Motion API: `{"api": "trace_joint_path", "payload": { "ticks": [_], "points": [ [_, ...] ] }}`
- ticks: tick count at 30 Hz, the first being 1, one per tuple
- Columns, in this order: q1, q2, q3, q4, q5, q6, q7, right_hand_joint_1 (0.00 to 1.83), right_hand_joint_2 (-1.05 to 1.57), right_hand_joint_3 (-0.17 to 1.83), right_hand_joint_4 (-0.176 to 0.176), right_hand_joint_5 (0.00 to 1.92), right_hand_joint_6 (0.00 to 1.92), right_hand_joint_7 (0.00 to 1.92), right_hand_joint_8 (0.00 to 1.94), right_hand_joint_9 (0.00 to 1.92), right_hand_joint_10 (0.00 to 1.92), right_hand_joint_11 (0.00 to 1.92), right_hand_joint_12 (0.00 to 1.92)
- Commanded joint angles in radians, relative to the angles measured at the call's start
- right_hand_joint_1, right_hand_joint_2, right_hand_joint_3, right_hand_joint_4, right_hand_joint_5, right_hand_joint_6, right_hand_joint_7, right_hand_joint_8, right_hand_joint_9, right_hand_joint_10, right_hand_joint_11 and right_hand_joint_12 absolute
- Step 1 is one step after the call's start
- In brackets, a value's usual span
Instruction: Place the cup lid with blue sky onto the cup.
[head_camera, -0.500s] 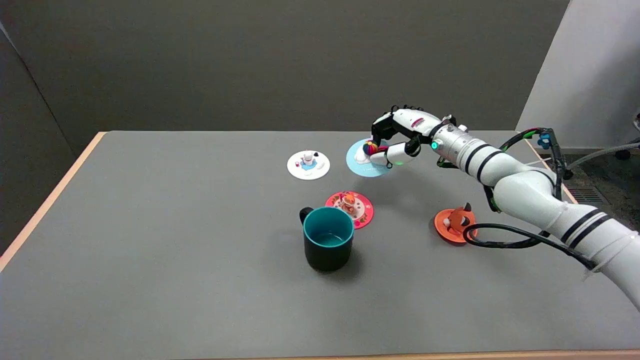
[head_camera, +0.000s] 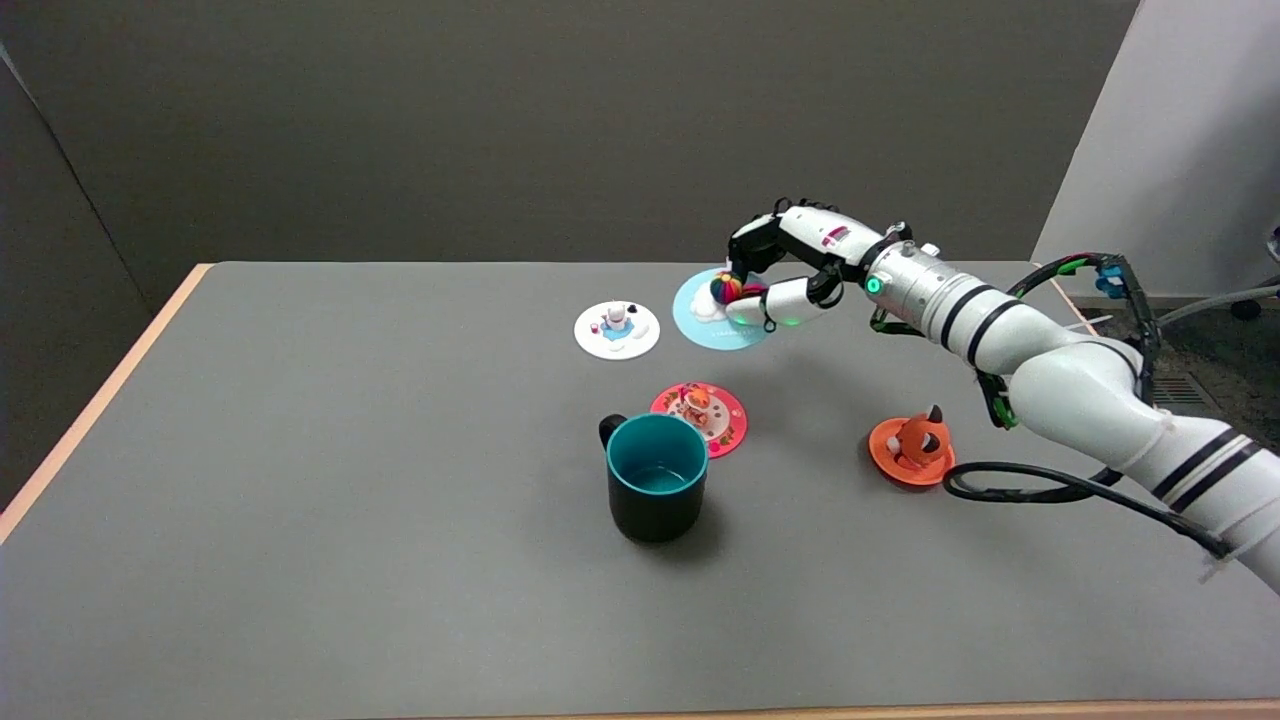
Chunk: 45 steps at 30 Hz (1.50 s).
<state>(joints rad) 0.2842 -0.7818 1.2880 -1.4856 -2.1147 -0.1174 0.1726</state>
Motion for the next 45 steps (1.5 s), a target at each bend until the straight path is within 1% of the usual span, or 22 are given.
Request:
{"api": "trace_joint_path", "payload": {
  "ticks": [1,5,11,15,18,23,26,30,37,42,45],
  "points": [
    [-0.127,0.01,0.066,-0.209,0.086,-0.04,0.01,0.98,1.07,0.22,0.129,0.84,1.21,0.44,1.32,0.5,0.96,0.48,0.53],
    [-0.161,0.005,0.078,-0.251,0.113,-0.054,0.01,0.99,1.07,0.23,0.128,0.85,1.21,0.44,1.33,0.51,0.96,0.47,0.53],
    [-0.193,0.004,0.096,-0.304,0.117,-0.073,0.011,0.99,1.07,0.22,0.112,0.85,1.2,0.44,1.33,0.5,0.96,0.46,0.54],
    [-0.196,0.004,0.102,-0.325,0.176,-0.086,0.012,1.0,1.07,0.22,0.107,0.85,1.2,0.44,1.33,0.5,0.96,0.46,0.54],
    [-0.198,0.004,0.102,-0.339,0.202,-0.087,0.012,1.0,1.08,0.21,0.091,0.84,1.21,0.44,1.32,0.5,0.96,0.45,0.55],
    [-0.214,-0.004,0.101,-0.357,0.238,-0.089,0.012,1.0,1.08,0.21,0.093,0.84,1.22,0.43,1.32,0.49,0.96,0.45,0.55],
    [-0.238,-0.02,0.112,-0.371,0.251,-0.089,0.012,1.0,1.08,0.21,0.097,0.84,1.22,0.43,1.32,0.49,0.96,0.44,0.55],
    [-0.275,-0.047,0.132,-0.381,0.268,-0.09,0.012,1.0,1.09,0.21,0.092,0.84,1.22,0.42,1.32,0.47,0.97,0.44,0.54],
    [-0.307,-0.078,0.156,-0.382,0.263,-0.108,-0.002,1.01,1.08,0.22,0.058,0.84,1.22,0.41,1.33,0.46,0.98,0.44,0.51],
    [-0.307,-0.083,0.163,-0.382,0.255,-0.151,-0.007,1.01,1.1,0.2,0.055,0.83,1.24,0.41,1.32,0.45,0.98,0.44,0.52],
    [-0.307,-0.091,0.162,-0.382,0.245,-0.162,-0.043,1.01,1.1,0.21,0.049,0.83,1.24,0.4,1.32,0.45,0.98,0.44,0.54]
  ]
}}
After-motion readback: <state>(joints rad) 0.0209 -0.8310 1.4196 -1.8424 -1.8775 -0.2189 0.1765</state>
